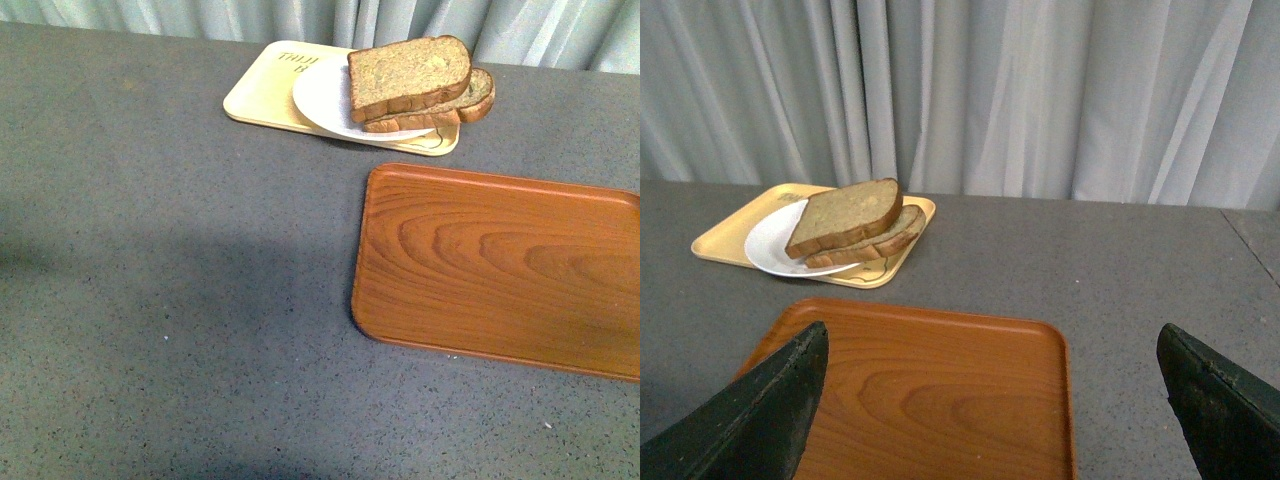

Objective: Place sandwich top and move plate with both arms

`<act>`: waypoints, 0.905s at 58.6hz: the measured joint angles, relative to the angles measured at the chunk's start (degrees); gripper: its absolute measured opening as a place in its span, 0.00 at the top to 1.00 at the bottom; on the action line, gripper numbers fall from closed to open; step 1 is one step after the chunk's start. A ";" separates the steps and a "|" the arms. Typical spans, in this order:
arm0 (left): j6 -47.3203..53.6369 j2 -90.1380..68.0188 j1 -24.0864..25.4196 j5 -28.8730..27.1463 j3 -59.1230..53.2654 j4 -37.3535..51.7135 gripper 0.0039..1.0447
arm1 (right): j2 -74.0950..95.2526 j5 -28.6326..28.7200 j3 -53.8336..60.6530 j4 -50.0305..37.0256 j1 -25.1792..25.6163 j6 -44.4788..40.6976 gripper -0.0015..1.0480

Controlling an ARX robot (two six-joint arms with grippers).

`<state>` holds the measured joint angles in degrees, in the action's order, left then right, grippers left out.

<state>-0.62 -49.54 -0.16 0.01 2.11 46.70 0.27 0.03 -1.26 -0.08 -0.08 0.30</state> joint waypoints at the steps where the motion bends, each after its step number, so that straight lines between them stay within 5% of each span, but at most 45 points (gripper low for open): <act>1: 0.00 0.46 0.00 0.00 -0.09 -0.37 0.99 | 0.00 0.00 0.00 0.00 0.00 0.00 0.09; 53: 0.02 34.71 0.00 0.00 -1.22 -31.82 0.99 | 0.00 0.00 0.00 0.00 0.00 0.00 0.09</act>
<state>-0.60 -14.83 -0.16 0.01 0.89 14.87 0.27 0.03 -1.26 -0.08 -0.08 0.30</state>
